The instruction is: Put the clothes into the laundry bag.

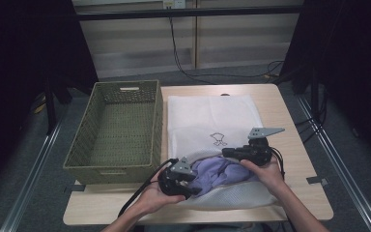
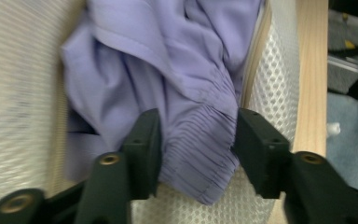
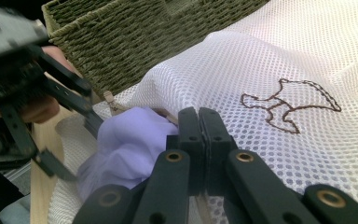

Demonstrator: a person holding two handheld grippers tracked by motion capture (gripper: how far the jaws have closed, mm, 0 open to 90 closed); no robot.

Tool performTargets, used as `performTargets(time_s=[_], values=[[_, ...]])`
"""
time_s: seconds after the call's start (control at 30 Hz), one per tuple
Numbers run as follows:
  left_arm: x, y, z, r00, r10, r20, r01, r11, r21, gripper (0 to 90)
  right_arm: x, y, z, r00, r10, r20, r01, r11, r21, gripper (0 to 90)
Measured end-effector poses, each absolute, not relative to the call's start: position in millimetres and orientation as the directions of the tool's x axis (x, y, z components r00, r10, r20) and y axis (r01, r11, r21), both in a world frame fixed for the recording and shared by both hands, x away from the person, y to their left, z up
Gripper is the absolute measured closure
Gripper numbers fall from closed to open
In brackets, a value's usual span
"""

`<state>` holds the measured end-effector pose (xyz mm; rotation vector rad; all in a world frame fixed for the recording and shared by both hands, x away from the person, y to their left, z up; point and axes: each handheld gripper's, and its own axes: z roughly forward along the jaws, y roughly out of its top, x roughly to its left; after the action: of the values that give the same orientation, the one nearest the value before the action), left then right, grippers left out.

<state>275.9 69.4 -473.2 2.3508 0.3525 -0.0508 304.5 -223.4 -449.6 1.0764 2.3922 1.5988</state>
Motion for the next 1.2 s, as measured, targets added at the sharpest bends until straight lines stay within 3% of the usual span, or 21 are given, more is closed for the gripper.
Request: performTargets(time_s=[0.17,0.3,0.43,0.5,0.6,0.93,1.2], values=[[275,61,-480,0.964,0.233,-0.128,0.259,-0.704,0.661,40.2,305,-224,-450,-0.753,0.580,0.310,0.508,0.214,0.834,89.7],[272,57,-483,0.969,0.235,-0.070,0.224,-0.732,0.643,39.9,305,-223,-450,-0.756,0.578,0.308,0.507,0.219,0.834,89.7],[272,55,-481,0.971,0.239,-0.015,0.196,-0.758,0.623,56.7,305,-223,-450,-0.755,0.579,0.308,0.508,0.219,0.833,89.7],[273,55,-479,0.965,0.261,-0.039,0.226,-0.742,0.631,67.0,305,-222,-450,-0.754,0.581,0.307,0.508,0.220,0.833,89.7],[277,55,-476,0.962,0.266,-0.059,0.239,-0.721,0.650,74.7,305,-222,-450,-0.754,0.579,0.310,0.510,0.219,0.832,89.7],[290,38,-452,0.958,0.277,-0.072,0.243,-0.656,0.715,78.0,305,-222,-444,-0.756,0.572,0.318,0.504,0.198,0.841,89.7],[303,18,-454,0.959,0.273,-0.074,0.245,-0.670,0.701,78.0,304,-222,-441,-0.759,0.566,0.323,0.499,0.186,0.846,89.7]])
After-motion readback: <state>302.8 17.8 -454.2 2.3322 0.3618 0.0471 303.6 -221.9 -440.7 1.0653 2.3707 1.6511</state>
